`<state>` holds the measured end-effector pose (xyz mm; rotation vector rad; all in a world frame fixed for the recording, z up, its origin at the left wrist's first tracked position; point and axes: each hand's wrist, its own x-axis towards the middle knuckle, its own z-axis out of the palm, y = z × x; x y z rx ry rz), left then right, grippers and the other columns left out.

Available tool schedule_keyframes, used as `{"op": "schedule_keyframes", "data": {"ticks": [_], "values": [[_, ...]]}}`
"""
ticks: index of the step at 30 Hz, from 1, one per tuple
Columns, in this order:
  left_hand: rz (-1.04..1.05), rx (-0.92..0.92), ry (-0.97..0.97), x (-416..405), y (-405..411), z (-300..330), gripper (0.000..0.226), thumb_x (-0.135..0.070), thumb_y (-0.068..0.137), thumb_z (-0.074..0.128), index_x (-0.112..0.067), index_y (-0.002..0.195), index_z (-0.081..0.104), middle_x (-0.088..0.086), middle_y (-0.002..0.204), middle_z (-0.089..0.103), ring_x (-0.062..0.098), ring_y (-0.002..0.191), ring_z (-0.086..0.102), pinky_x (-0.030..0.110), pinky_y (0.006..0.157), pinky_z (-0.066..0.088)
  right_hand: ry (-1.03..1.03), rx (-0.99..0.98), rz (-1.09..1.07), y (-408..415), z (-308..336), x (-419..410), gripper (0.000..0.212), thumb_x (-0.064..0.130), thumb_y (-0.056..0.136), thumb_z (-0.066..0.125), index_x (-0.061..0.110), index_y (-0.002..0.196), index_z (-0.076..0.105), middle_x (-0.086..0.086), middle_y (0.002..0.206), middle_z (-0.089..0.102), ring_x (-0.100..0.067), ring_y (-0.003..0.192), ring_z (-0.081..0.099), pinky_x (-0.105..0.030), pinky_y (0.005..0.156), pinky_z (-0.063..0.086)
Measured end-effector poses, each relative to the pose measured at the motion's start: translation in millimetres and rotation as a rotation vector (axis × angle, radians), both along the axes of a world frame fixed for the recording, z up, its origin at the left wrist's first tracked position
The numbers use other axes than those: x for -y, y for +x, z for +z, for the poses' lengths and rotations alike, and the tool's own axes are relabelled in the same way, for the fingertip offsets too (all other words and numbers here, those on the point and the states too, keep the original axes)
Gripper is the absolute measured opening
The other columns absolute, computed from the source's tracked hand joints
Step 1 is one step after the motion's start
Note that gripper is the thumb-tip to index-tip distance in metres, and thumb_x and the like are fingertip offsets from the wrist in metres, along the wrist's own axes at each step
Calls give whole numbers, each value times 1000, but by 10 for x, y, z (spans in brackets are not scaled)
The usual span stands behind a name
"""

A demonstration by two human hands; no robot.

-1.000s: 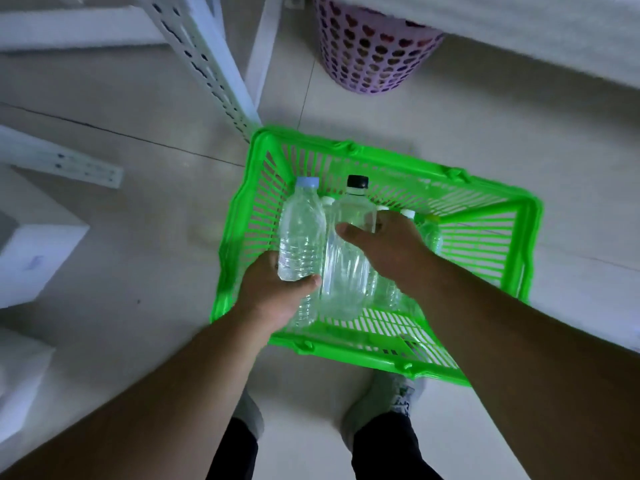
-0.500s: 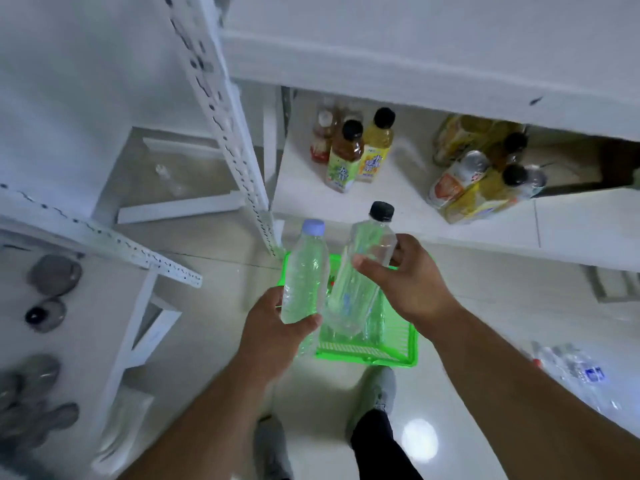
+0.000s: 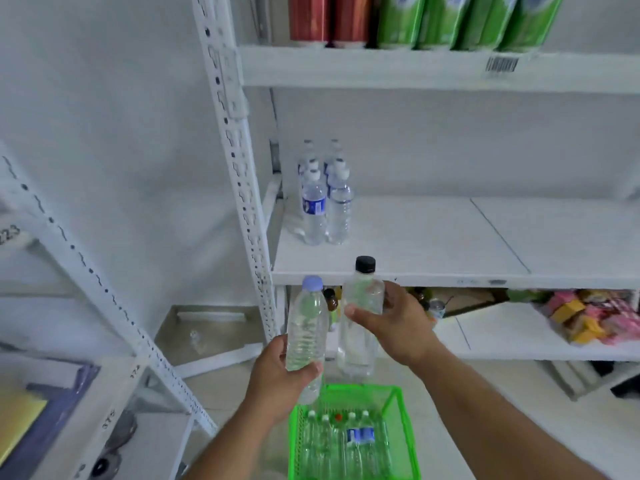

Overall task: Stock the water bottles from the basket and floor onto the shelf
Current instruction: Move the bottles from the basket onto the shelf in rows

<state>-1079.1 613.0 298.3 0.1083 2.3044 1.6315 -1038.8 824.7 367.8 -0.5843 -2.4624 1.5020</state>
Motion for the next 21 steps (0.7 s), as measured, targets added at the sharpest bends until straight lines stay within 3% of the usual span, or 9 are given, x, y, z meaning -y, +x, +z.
{"op": "schedule_keyframes", "data": {"ticks": [8,14,21], "values": [[69,-99,9,-205,-51,419,43,-9,65,87,-24,98,64,-4,88,75,9,82,70,28,75,54,-52,-102,21,-51,418,-174,51,41,71,85,29,116,62,13,101,72,-2,93,68,-34,87,57],[122,-108,20,-535,-149,541,44,-10,69,86,-22,104,62,-5,92,75,8,84,71,23,71,53,-112,-125,77,-215,500,-475,51,41,70,85,32,114,61,13,100,72,-1,92,67,-39,90,57],[146,-76,51,-843,-268,537,48,-9,71,85,-25,110,63,-5,98,76,11,92,72,35,86,56,-92,-120,130,-453,525,-808,53,46,69,83,31,116,61,14,102,72,-3,95,67,-38,90,56]]}}
